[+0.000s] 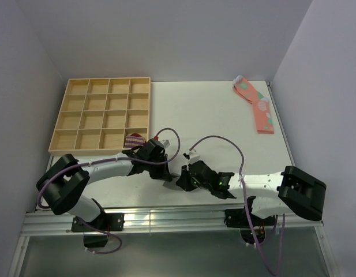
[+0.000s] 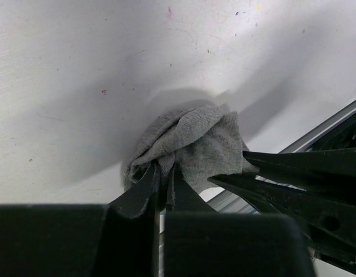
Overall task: Roll the socks
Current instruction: Roll the sock at the center of the board.
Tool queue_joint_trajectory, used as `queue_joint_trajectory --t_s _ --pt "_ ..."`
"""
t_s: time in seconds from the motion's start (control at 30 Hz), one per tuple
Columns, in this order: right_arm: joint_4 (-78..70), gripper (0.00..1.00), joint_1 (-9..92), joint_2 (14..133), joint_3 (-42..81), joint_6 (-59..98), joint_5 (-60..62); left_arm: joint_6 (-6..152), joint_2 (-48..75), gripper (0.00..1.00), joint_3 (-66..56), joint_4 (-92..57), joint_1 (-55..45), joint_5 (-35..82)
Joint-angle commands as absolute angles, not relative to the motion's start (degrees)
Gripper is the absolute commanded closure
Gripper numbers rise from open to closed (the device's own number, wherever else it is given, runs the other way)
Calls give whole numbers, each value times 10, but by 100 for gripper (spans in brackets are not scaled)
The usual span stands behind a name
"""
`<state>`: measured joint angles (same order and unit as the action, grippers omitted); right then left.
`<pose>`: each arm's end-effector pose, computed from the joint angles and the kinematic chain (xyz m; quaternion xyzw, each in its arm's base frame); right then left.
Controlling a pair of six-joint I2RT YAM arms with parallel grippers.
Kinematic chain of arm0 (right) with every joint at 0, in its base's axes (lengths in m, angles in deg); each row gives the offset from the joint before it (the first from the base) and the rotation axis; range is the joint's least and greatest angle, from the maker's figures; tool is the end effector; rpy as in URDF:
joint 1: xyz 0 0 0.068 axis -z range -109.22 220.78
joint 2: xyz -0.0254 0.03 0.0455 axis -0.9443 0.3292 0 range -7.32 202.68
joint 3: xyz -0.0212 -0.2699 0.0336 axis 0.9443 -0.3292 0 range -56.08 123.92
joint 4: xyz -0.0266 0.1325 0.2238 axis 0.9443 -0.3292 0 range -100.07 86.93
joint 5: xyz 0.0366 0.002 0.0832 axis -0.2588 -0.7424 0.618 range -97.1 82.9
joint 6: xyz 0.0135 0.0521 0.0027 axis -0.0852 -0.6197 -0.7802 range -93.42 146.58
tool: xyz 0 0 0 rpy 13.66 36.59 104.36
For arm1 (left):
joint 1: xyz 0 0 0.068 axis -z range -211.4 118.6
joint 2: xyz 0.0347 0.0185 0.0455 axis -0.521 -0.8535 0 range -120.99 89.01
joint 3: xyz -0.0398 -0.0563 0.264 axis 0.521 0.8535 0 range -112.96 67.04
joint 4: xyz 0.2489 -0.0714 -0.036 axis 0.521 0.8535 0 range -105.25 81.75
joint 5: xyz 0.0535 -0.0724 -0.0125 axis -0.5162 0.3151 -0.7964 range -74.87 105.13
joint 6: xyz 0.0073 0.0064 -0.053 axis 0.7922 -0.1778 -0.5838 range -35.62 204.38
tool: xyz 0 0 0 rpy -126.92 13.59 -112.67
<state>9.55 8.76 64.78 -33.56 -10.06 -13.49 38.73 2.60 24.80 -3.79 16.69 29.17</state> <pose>0.1118 0.2018 0.1513 -0.1719 0.8770 0.3057 0.3284 0.1820 -0.2159 0.1598 0.0563 0.9472 -0.2939 0.1152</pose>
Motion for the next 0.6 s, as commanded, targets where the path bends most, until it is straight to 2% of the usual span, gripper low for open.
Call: queue_joint_trajectory --t_s 0.0,0.07,0.1,0.2,0.3,0.57 --pt "59 92 86 678 -302 -118 -146 402 11 91 270 -13 174 298" --pt "34 96 86 693 -283 -130 -141 401 25 84 278 -27 174 293" --pt "20 97 87 700 -275 -134 -141 396 30 75 279 -29 174 286" --pt "-26 99 90 720 -258 -154 -140 388 50 64 287 -43 174 269" --pt "-48 100 93 727 -257 -178 -136 378 74 58 295 -56 174 238" --pt "-78 100 104 745 -254 -239 -132 328 189 52 341 -48 174 109"
